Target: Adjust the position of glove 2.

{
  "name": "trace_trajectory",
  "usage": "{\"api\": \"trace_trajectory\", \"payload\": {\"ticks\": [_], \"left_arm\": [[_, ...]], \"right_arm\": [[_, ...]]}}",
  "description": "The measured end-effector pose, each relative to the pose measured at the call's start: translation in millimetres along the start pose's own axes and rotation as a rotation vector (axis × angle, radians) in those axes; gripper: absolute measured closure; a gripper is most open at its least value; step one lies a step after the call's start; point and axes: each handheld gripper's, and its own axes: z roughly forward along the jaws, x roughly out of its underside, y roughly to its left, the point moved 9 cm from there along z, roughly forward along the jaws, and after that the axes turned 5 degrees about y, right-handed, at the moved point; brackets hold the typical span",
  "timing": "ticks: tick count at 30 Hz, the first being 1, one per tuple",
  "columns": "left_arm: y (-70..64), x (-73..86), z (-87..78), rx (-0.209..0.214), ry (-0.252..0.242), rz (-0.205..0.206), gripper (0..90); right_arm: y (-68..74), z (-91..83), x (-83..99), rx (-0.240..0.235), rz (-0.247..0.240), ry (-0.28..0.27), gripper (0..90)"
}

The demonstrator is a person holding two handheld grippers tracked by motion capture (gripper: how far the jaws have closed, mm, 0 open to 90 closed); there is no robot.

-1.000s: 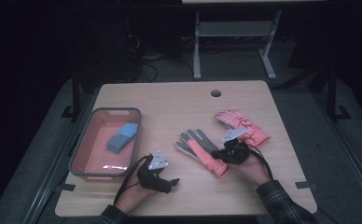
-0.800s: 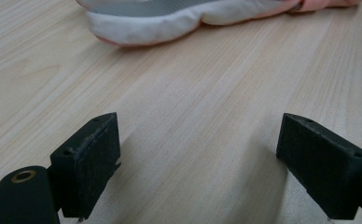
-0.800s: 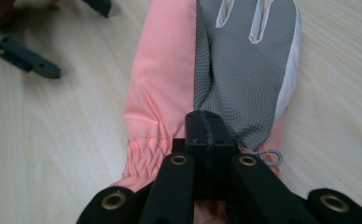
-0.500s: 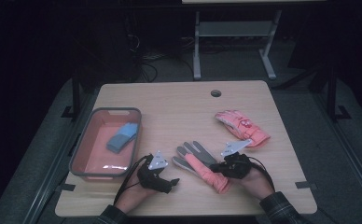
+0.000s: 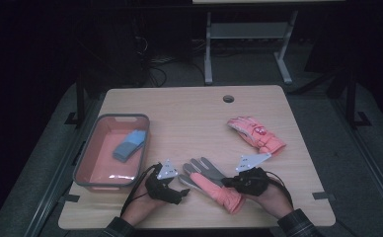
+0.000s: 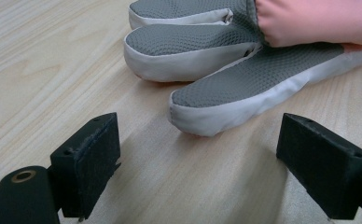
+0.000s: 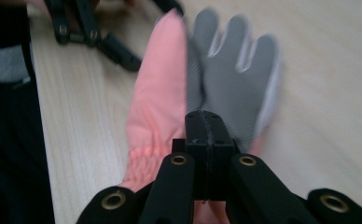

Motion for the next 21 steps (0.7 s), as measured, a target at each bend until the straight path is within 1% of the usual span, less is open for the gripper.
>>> {"api": "trace_trajectory", "payload": {"ticks": [1, 2, 3, 4, 7, 9, 11, 13, 14, 18, 21], "left_arm": [[-0.3, -0.3, 0.2, 0.001, -0.003, -0.004, 12.7], [-0.6, -0.6, 0.4, 0.001, -0.007, -0.008, 12.7], [-0.4, -0.4, 0.2, 0.001, -0.004, -0.005, 12.7], [-0.3, -0.2, 0.1, 0.001, -0.002, -0.003, 12.7], [-0.3, 0.1, -0.1, 0.002, 0.001, -0.001, 12.7], [-0.2, 0.1, -0.1, 0.001, 0.001, -0.002, 12.7], [0.0, 0.1, -0.1, 0.0, 0.001, 0.0, 12.7], [0.2, 0.0, -0.1, 0.0, 0.001, 0.002, 12.7], [0.2, 0.0, -0.1, 0.0, 0.001, 0.002, 12.7], [0.3, 0.0, 0.0, -0.001, 0.001, 0.003, 12.7], [0.3, 0.0, 0.0, -0.001, 0.001, 0.003, 12.7]], "right_arm": [[-2.6, -4.1, -1.2, 0.006, 0.003, -0.013, 90.0], [-7.7, -10.7, -1.9, 0.024, 0.017, -0.03, 90.0], [-13.8, -16.2, -0.7, 0.045, 0.031, -0.036, 90.0], [-18.2, -18.8, 1.2, 0.058, 0.032, -0.036, 90.0], [-31.3, -23.9, 14.7, 0.104, 0.062, -0.003, 90.0], [-34.9, -23.6, 22.3, 0.11, 0.072, 0.018, 90.0], [-35.8, -21.5, 30.4, 0.115, 0.075, 0.053, 89.9], [-33.6, -18.5, 35.2, 0.106, 0.072, 0.071, 90.0], [-30.7, -17.5, 36.3, 0.094, 0.076, 0.076, 89.9], [-20.5, -14.3, 34.3, 0.072, 0.049, 0.08, 90.0], [-17.9, -12.5, 33.2, 0.066, 0.039, 0.082, 89.9]]}}
